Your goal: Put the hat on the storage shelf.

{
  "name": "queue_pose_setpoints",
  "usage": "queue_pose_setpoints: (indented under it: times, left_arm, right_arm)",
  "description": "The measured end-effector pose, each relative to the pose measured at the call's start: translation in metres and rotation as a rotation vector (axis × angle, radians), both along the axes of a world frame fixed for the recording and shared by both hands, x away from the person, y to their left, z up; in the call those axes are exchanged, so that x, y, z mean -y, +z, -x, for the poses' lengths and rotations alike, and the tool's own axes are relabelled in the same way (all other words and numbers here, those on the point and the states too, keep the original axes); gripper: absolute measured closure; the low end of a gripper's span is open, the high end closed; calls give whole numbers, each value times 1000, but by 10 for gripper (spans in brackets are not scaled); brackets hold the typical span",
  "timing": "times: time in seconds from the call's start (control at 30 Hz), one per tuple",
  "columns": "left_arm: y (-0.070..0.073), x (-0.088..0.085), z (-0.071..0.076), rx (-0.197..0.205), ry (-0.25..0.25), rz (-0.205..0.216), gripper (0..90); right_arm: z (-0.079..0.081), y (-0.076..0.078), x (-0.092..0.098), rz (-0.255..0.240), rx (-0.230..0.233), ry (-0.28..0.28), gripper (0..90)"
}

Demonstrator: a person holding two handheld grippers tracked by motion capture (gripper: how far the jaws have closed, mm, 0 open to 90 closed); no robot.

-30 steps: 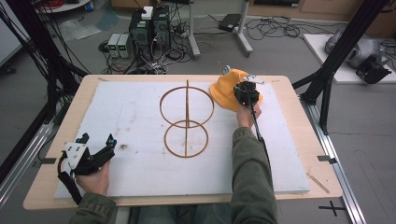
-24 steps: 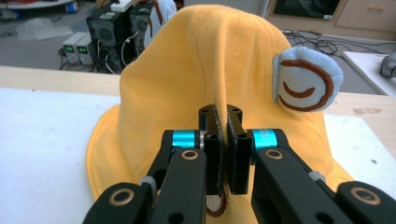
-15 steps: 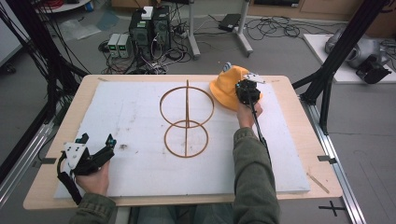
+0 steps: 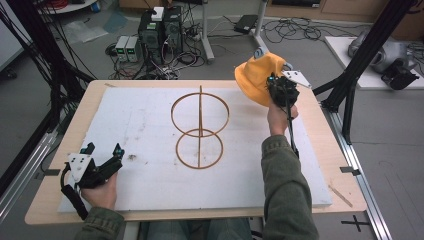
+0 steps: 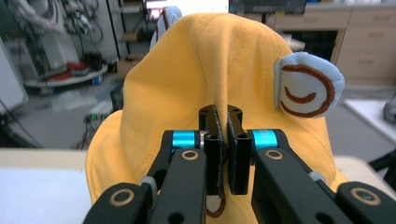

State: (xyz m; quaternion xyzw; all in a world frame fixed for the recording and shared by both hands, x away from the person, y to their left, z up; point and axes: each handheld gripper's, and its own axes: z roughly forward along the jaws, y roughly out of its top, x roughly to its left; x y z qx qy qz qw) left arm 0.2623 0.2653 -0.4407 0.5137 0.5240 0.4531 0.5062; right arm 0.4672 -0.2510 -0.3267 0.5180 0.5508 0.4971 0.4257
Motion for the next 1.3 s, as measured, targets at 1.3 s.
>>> queue_pose_setpoints:
  times: [1.3]
  left_arm:
    - [1,-4,1,6,6,49,155]
  right_arm:
    - [136,127,-76,-30,350,520,881]
